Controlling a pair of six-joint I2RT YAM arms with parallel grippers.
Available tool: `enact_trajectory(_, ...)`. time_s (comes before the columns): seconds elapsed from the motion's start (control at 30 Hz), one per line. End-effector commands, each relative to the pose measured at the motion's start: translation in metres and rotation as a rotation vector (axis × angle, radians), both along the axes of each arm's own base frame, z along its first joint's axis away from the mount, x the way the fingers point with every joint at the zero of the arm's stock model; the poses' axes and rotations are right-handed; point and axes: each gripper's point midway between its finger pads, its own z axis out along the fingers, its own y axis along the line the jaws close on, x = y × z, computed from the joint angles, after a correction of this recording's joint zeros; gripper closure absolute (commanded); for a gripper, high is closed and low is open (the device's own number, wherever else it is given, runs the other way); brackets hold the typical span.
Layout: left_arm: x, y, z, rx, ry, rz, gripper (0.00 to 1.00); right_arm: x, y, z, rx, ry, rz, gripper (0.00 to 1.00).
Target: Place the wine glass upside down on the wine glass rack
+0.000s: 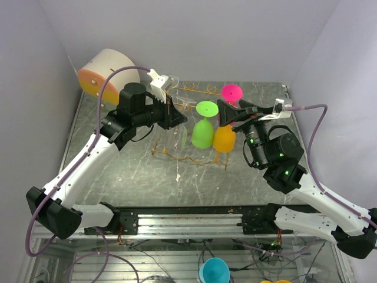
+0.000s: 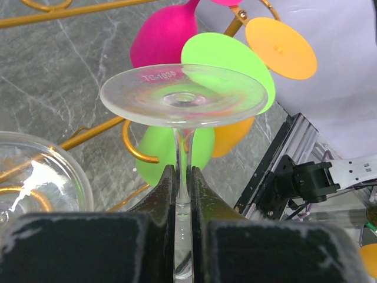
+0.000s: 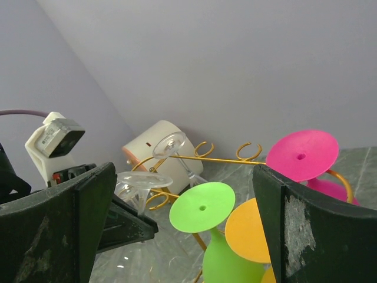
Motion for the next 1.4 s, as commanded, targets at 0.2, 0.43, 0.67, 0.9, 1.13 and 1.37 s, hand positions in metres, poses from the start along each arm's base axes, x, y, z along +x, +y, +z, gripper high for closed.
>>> enact_trajectory(0.2, 0.013, -0.004, -0.011, 0.006, -0.020, 0.028, 0.93, 0.000, -0.006, -0.005, -0.039, 0.002, -0.020, 0.01)
enact_trajectory(0.43, 0.017, -0.002, -0.019, 0.024, -0.014, 0.052, 0.93, -0.001, -0.009, -0.008, -0.053, 0.005, -0.031, 0.01)
enact_trajectory(0.67, 0.016, 0.002, -0.026, 0.044, -0.011, 0.066, 0.74, -0.002, -0.014, -0.009, -0.056, 0.005, -0.043, 0.01)
enact_trajectory(0.9, 0.013, 0.010, -0.039, 0.100, -0.013, 0.069, 0.62, -0.001, -0.014, -0.010, -0.070, 0.013, -0.051, 0.01)
enact_trajectory(1.13, 0.008, 0.011, -0.041, 0.095, -0.005, 0.062, 0.63, 0.000, -0.011, -0.011, -0.073, 0.016, -0.042, 0.01)
enact_trajectory(1.37, 0.003, 0.015, -0.040, 0.111, 0.002, 0.061, 0.55, -0.001, -0.019, -0.009, -0.058, 0.022, -0.071, 0.00)
